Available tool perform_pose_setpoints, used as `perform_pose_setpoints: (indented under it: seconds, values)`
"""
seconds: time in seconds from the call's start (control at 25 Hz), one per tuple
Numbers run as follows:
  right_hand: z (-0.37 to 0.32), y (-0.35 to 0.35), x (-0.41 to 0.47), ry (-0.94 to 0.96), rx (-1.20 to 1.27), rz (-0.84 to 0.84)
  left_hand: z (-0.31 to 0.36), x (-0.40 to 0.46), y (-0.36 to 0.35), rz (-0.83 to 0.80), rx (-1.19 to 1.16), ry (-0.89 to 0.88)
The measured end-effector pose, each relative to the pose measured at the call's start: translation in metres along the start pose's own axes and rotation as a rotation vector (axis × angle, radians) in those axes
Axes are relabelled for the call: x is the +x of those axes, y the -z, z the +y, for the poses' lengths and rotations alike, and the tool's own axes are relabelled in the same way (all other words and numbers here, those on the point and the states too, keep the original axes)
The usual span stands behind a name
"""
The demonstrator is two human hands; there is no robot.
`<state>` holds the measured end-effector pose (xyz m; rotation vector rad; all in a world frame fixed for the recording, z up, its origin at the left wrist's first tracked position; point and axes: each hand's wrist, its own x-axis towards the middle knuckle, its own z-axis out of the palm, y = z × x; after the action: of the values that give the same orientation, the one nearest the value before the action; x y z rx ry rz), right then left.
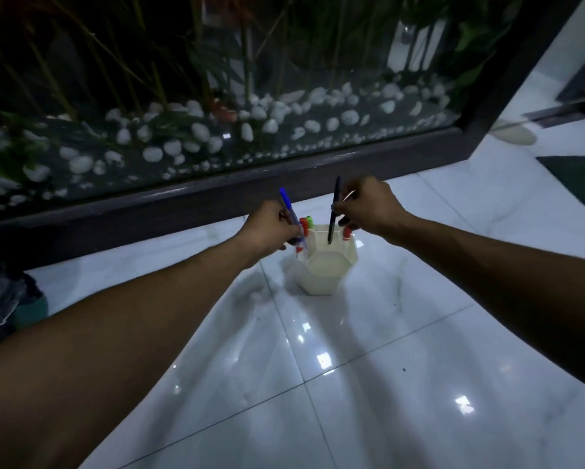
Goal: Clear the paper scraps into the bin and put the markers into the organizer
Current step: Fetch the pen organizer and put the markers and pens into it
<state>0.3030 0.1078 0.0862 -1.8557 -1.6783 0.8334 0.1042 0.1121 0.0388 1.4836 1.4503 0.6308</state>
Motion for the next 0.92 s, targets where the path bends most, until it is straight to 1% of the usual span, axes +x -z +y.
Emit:
perform_pose_setpoints:
  seconds: [0.16,0.32,0.56,0.64,0.68,0.76,0.84,0.88,0.92]
  values:
    - [0.022,0.01,-0.011,-0.053,-0.022,-0.061,0.007,-0.004,-0.034,-0.005,0.153,0.016]
    - [0.028,0.0,-0.011,-0.058,-0.047,-0.131,0.001,-0.004,-0.044,-0.035,0.236,0.08]
    - [0.034,-0.006,-0.011,-0.016,-0.114,-0.273,-0.01,-0.003,-0.039,-0.06,0.168,0.047]
    - [0.036,-0.001,-0.011,0.007,-0.093,-0.245,-0.012,-0.003,-0.035,-0.057,0.107,0.047]
    - [0.038,0.001,-0.01,0.01,-0.075,-0.204,-0.012,-0.002,-0.033,-0.042,0.071,0.049]
    - [0.047,0.008,-0.005,0.0,-0.043,-0.074,-0.014,0.001,-0.028,0.018,0.01,0.059]
    - [0.06,0.015,0.002,-0.039,-0.064,0.067,-0.017,0.005,-0.023,0.103,0.003,0.088]
    - [0.068,0.019,0.006,-0.08,-0.097,0.093,-0.02,0.007,-0.021,0.139,0.02,0.107]
    - [0.076,0.022,0.009,-0.136,-0.138,0.067,-0.024,0.01,-0.019,0.165,0.048,0.13]
